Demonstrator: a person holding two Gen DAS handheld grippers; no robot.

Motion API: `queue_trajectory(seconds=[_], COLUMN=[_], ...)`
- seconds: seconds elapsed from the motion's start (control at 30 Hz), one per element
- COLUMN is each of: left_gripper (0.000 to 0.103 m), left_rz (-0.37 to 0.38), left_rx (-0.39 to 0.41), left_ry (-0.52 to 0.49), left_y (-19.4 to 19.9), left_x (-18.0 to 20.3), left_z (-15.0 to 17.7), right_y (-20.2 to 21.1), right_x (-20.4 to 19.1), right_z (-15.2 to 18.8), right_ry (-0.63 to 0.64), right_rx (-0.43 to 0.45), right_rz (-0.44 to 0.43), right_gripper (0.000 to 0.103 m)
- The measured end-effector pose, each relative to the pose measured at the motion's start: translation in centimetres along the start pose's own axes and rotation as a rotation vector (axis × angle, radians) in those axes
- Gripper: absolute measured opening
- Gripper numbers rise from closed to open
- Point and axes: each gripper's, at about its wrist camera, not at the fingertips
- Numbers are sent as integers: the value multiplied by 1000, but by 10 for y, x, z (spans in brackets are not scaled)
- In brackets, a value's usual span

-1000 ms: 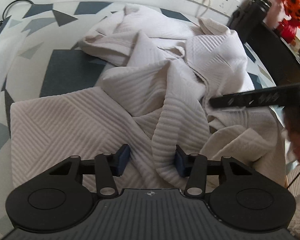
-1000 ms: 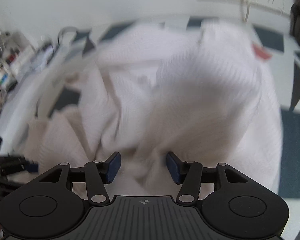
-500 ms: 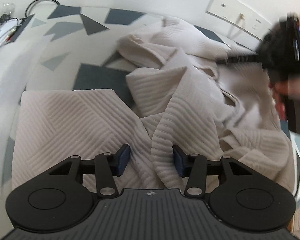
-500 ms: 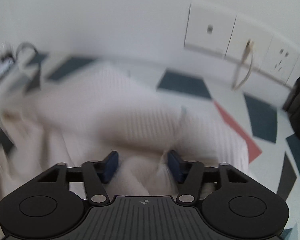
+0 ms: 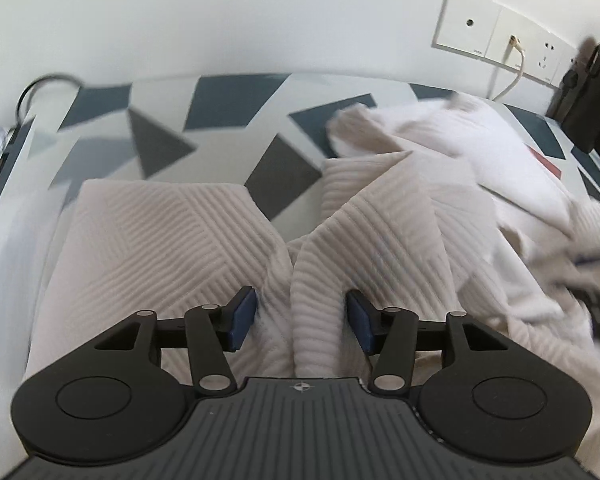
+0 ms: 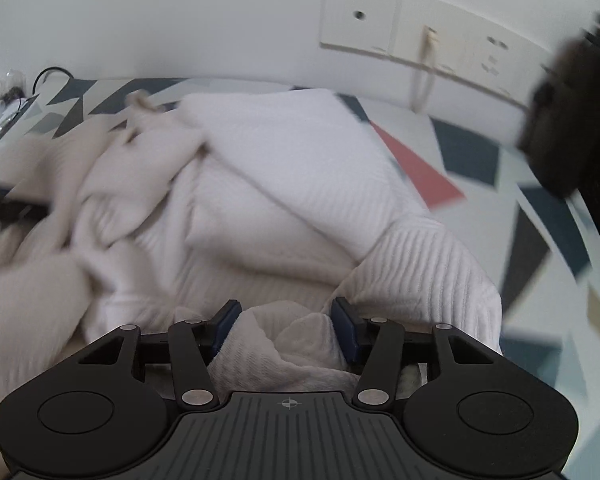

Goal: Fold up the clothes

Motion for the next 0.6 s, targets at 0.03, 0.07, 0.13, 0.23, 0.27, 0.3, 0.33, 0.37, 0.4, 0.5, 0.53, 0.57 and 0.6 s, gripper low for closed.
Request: queue_trajectory(seconds=[0.03,0.07,0.13,0.23,0.27,0.3,0.33,0.37,0.4,0.5,0.53,0.57,0.6], left_gripper=[53,54,55,57,58,59,60,61,62,65,68,69,70], left_rz=[0,-1,-1,-8,-10,-10,-10,-9,-7,-13,-21,-29,-31], left_rx=[6,11,22,34,38,40,41,38,33,23,23,22,22], left_ry=[-11,-22,-39,-44,-41,-36,-31,-22,-10,-1,-4,-7,-11], left_y=[-3,-5,-9,-11,-10,-10,-10,-10,-9,-4,-2,1,5], left_x=[3,6,10,14,14,13,12,11,8,3,1,0,-2], left_z=[-3,-7,-11,-12,-11,-9,-8,-7,-6,0,3,6,10], right_y=[6,11,21,30,32,32,32,32,31,29,28,27,27], right_x=[-4,-10,-23,-42,-46,-47,-47,-48,-47,-45,-46,-47,-47], right_z=[9,18,33,49,51,51,50,49,47,43,43,43,43], right_ry=[-15,-28,-51,-72,-77,-79,-82,-84,-89,-85,-77,-72,-72], right_rx=[0,-3,-11,-25,-28,-32,-36,-40,-46,-60,-62,-62,-63], right_rz=[7,14,26,39,42,42,41,40,35,26,28,30,29], right_gripper=[48,48,48,48,48,49,49,50,51,53,53,54,54])
Point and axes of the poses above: each gripper's, at about its wrist camera, not at the fingertips, and y roughly against the way its jaws point, x to its right, z to its underside, and after that the axes turned 13 degrees about -z, right-handed
